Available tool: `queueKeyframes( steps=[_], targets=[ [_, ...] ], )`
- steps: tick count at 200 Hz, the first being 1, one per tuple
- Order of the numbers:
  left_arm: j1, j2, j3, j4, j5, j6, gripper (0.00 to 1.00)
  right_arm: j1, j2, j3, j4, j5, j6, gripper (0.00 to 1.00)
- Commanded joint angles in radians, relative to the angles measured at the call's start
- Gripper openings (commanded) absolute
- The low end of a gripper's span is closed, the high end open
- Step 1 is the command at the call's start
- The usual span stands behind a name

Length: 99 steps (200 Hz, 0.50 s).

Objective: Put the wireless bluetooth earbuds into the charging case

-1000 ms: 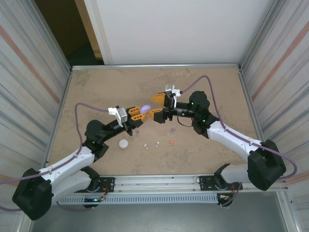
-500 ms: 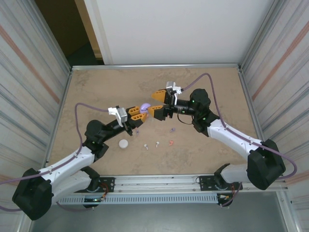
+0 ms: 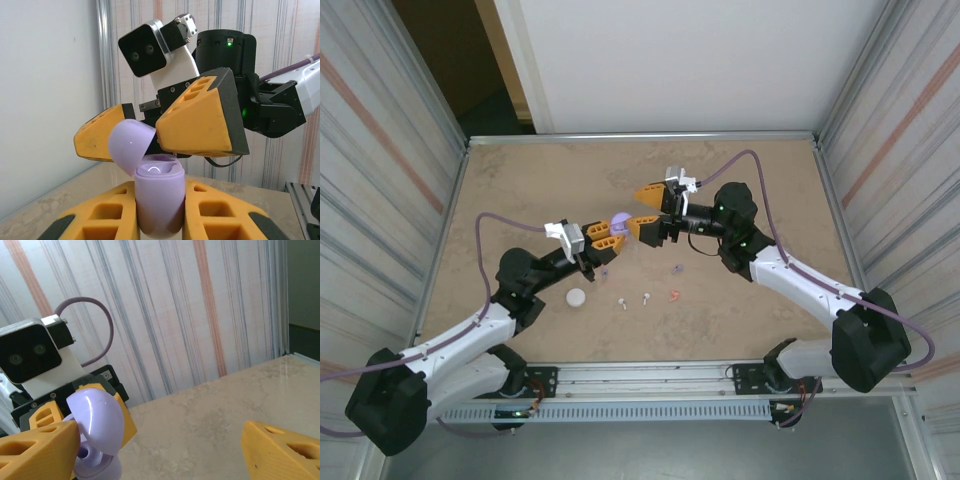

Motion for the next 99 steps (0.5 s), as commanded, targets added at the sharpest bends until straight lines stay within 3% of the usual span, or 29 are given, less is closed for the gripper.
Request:
queueKeyframes(
  steps=[1,99],
  targets=[
    [-0.007,0.001,0.011,0.014,0.021,0.024,0.0,-0.008,-0.004,0.042,0.018,-0.003,0.001,0.83],
    [-0.006,-0.006,0.009,0.005,0.015,0.023,0.0,-0.015,-0.053,0.029,-0.051,0.016,-0.025,0.83]
  ],
)
